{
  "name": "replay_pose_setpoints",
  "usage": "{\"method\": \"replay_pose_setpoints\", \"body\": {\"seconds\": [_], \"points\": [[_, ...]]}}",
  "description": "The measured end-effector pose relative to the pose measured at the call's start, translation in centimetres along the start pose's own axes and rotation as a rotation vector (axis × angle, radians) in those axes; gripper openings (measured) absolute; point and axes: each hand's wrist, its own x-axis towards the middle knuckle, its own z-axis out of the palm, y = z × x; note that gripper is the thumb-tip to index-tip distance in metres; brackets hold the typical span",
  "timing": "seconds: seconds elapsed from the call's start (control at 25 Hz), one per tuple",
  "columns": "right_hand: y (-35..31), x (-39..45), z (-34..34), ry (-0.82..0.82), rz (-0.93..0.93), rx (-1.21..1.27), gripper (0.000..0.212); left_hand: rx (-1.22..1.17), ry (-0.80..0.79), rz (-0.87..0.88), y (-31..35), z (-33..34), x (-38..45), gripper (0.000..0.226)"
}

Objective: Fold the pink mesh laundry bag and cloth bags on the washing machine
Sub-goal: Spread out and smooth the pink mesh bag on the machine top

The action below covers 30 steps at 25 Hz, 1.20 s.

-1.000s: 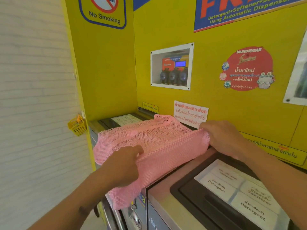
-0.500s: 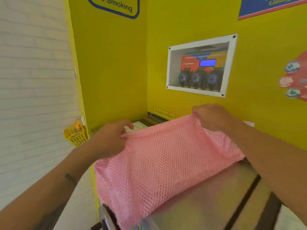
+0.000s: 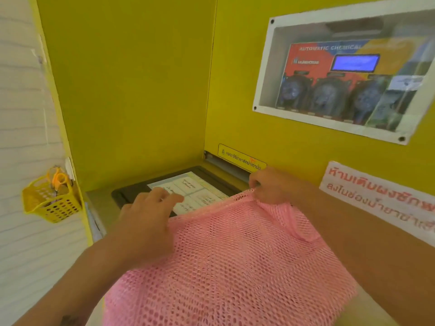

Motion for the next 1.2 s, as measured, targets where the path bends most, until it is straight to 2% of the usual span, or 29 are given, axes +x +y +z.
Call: {"method": "replay_pose_setpoints", "body": {"seconds": [0.12, 0.2, 0.28, 0.32, 0.4, 0.52, 0.6, 0.64, 0.72, 0.8, 0.88, 0.96, 1.08, 1.12, 1.2], "points": [[0.9, -1.0, -1.2, -0.143, 0.044, 0.067, 0.046, -0.161, 0.085, 0.175, 4.2, 0.8, -1.2, 0.060], [1.5, -2.3, -2.1, -0.326, 0.100, -0.042, 0.054, -0.232, 0.026, 0.278, 5.4, 2.2, -1.7, 0.049], [1.9, -3.4, -2.8, -0.407, 0.121, -0.175, 0.047, -0.194, -0.051, 0.304, 5.4, 3.7, -1.6, 0.045], [2.0, -3.6, -3.0, -0.374, 0.124, -0.236, 0.042, -0.170, -0.068, 0.291, 5.2, 4.2, -1.4, 0.046], [2.1, -3.8, -3.3, -0.142, 0.112, -0.372, 0.033, -0.127, -0.077, 0.267, 5.0, 4.8, -1.1, 0.050], [2.4, -3.2, -2.9, 0.361, 0.110, -0.657, 0.049, -0.087, -0.077, 0.249, 5.1, 5.0, -1.1, 0.054], [1.4, -3.6, -2.8, 0.524, 0.092, -0.664, 0.047, -0.050, -0.075, 0.215, 5.2, 4.9, -1.1, 0.060], [0.6, -4.2, -2.5, 0.532, 0.079, -0.601, 0.040, -0.038, -0.070, 0.199, 5.3, 4.8, -1.1, 0.062], [-0.9, -5.8, -1.5, 0.399, 0.078, -0.374, 0.022, -0.015, -0.054, 0.182, 5.4, 4.8, -1.2, 0.067], [-1.6, -7.5, 0.2, 0.123, 0.135, -0.242, 0.010, 0.005, -0.044, 0.160, 5.4, 5.0, -1.3, 0.074], [-0.8, -8.4, 1.7, -0.092, 0.218, -0.235, 0.031, 0.050, -0.041, 0.113, 5.2, 4.7, -0.9, 0.076], [0.6, -8.7, 2.4, -0.127, 0.288, -0.176, 0.050, 0.137, -0.033, 0.057, 4.8, 3.5, 0.2, 0.073], [1.1, -9.8, 3.1, 0.014, 0.222, -0.116, 0.050, 0.138, 0.038, 0.108, 5.2, 2.2, 0.0, 0.067], [0.8, -10.5, 3.5, 0.054, 0.186, -0.119, 0.052, 0.078, 0.021, 0.179, 5.7, 2.2, -0.8, 0.067], [0.1, -12.3, 4.5, 0.032, 0.137, -0.102, 0.057, -0.036, -0.156, 0.321, 6.9, 2.7, -3.5, 0.072]]}}
